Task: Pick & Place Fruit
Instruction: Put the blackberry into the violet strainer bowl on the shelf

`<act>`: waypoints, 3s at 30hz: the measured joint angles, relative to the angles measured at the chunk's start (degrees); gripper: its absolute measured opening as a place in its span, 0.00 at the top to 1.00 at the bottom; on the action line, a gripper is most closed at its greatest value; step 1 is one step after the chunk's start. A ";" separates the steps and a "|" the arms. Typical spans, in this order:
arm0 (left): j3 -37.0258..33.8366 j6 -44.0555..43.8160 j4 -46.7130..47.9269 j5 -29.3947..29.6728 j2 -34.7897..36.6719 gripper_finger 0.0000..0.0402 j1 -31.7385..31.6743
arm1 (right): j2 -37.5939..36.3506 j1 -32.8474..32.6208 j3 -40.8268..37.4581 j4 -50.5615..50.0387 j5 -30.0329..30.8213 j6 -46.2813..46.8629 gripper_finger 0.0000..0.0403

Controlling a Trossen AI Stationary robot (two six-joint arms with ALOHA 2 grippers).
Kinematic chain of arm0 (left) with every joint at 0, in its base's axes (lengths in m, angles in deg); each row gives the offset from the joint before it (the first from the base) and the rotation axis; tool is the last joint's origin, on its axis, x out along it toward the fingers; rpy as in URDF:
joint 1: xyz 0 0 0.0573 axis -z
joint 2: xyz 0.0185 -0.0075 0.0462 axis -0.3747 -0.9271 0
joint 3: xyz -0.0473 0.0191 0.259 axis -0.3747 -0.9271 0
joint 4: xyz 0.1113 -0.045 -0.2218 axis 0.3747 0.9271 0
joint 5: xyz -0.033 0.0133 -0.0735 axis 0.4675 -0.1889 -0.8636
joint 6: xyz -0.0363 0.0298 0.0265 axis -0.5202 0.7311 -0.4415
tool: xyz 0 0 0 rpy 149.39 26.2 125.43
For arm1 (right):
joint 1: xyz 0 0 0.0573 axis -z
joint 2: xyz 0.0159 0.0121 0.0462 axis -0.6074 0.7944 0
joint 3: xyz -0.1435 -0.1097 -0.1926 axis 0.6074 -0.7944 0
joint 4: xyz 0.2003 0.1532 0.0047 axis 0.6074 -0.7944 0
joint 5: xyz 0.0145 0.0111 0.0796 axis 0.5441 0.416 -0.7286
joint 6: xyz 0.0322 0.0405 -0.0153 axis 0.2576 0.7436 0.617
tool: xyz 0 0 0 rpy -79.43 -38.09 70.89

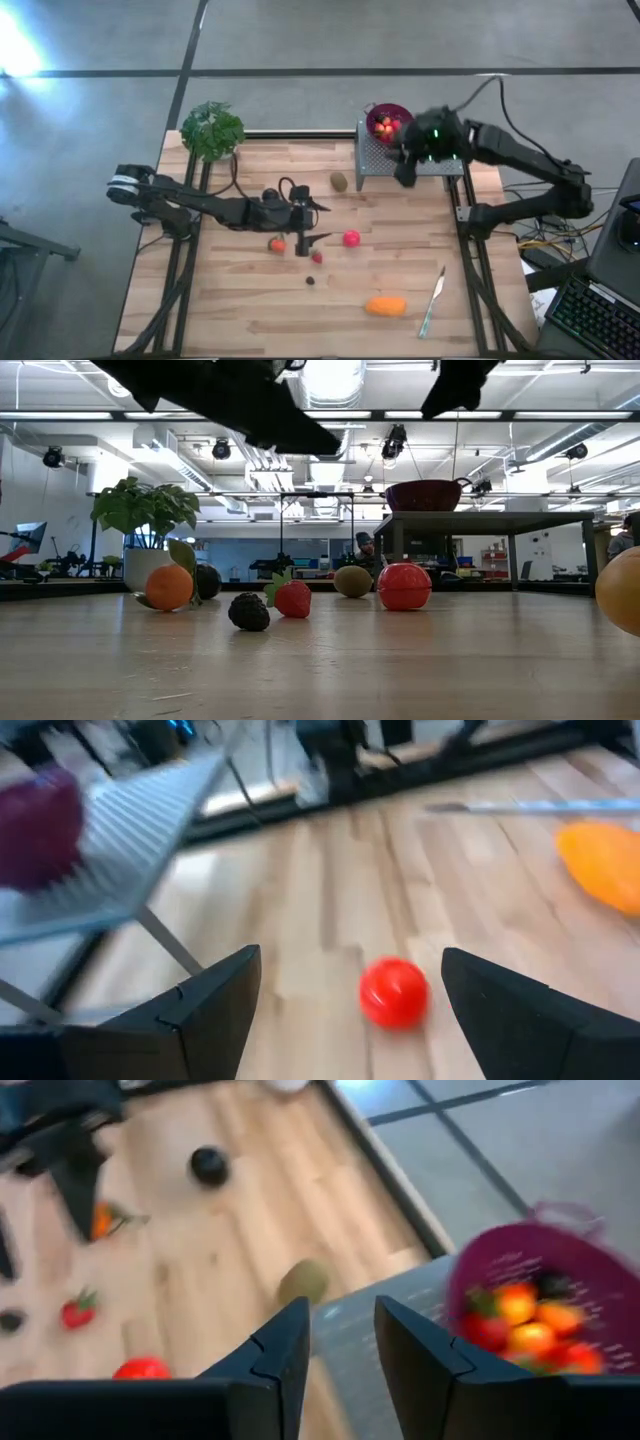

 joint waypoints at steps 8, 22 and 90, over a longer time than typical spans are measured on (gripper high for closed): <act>-0.03 -3.85 10.80 -7.32 0.00 0.22 2.59 | -7.71 -13.96 -14.00 6.13 9.59 7.72 0.68; -0.03 -14.19 15.57 -9.81 -0.16 0.22 14.42 | -9.81 -20.96 -33.45 33.45 12.49 11.08 0.68; 4.58 -11.46 16.39 -2.64 -18.48 0.70 14.69 | -9.98 -22.75 -39.06 42.58 12.38 9.65 0.80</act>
